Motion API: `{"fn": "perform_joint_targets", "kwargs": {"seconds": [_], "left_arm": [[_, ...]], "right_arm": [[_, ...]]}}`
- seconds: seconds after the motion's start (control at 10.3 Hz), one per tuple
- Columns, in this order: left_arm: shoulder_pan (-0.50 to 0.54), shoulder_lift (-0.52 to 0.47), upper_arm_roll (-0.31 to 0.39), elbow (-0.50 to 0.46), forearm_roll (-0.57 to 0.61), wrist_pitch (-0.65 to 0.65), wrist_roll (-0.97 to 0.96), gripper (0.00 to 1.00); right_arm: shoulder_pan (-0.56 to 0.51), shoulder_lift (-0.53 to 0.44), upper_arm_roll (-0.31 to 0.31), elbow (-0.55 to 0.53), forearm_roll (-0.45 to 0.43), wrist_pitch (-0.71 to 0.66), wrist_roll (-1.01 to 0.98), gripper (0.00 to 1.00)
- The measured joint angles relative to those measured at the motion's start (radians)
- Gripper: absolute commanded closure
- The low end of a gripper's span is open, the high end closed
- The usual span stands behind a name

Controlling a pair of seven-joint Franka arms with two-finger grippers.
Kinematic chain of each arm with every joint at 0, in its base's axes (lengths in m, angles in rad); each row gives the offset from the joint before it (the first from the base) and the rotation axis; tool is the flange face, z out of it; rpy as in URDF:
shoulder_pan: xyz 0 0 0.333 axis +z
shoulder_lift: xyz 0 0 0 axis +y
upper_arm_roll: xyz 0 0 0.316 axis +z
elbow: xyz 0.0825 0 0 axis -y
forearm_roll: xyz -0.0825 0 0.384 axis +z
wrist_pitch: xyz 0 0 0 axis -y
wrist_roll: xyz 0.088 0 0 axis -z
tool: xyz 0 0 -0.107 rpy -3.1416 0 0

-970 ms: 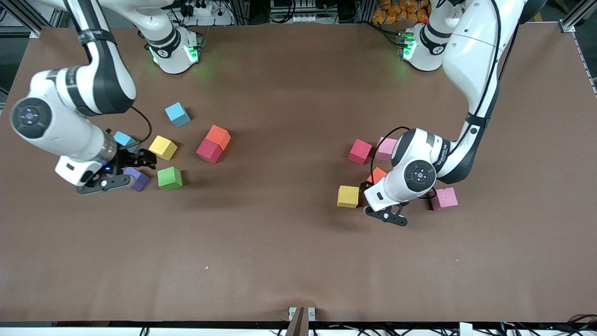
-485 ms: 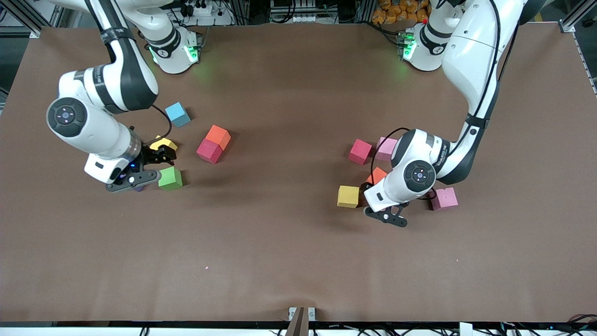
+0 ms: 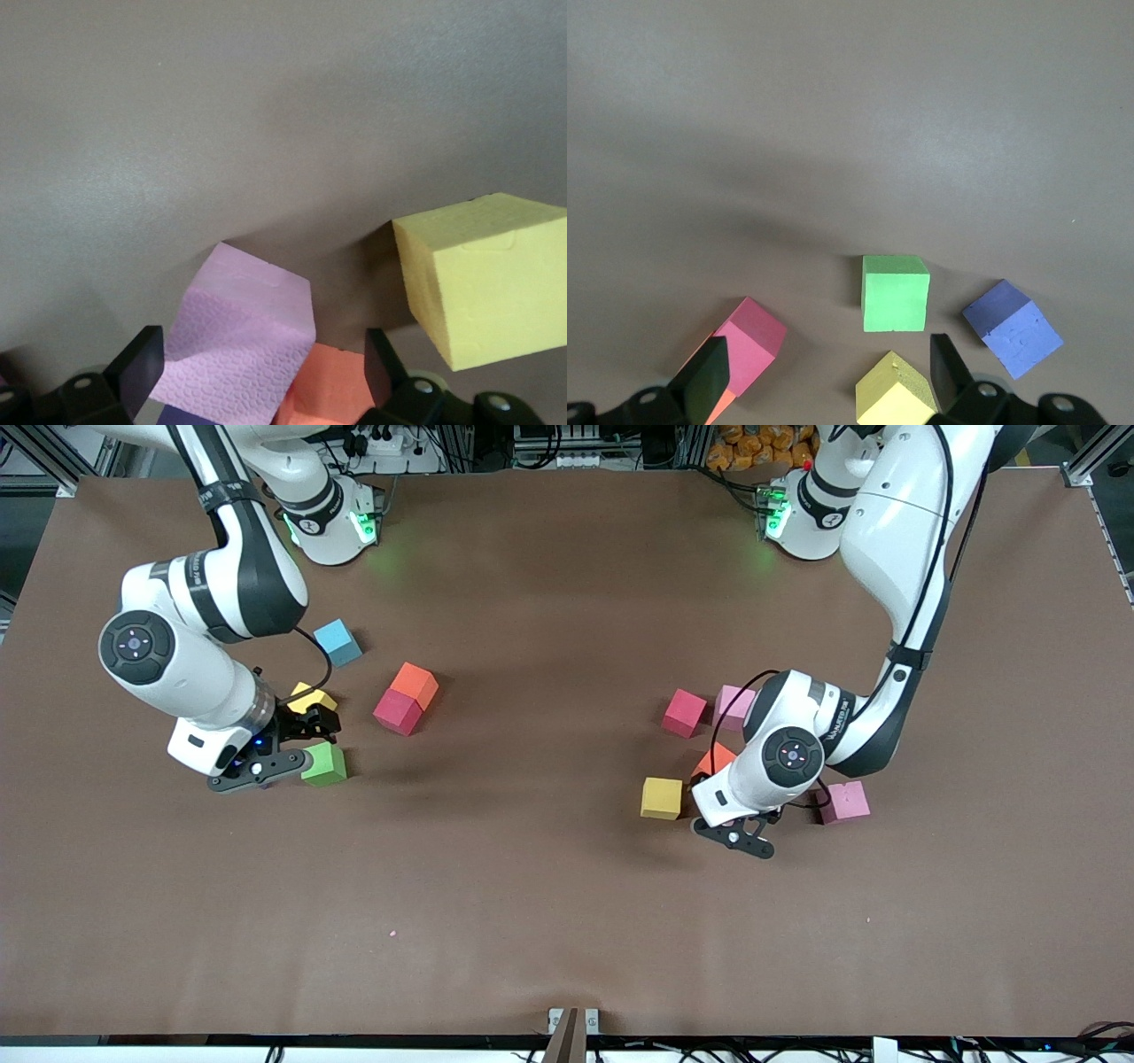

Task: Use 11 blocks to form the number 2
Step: 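Grasp the green cube with the right gripper while the left gripper grasps the lavender cube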

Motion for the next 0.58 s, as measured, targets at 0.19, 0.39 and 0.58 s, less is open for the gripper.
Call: {"fn": "perform_joint_targets", "kwargs": {"seconds": [0.19,0.39,0.58], "left_arm": [[-0.003,0.004,0.000,-0.005,0.042,0.000,0.000,0.00],[-0.003,0.007,0.000,-0.009,0.049,0.000,0.001,0.00],[-0.003,0.012,0.000,-0.012,0.050,0.000,0.003,0.00]], "right_arm": [[0.003,0.002,0.001,-0.003,0.000,0.052,0.000,0.00],[0.005,0.013,0.001,-0.043,0.000,0.111,0.000,0.00],[0.014,0.027,0.001,-0.119,0.000,0.220,0.000,0.00]]}}
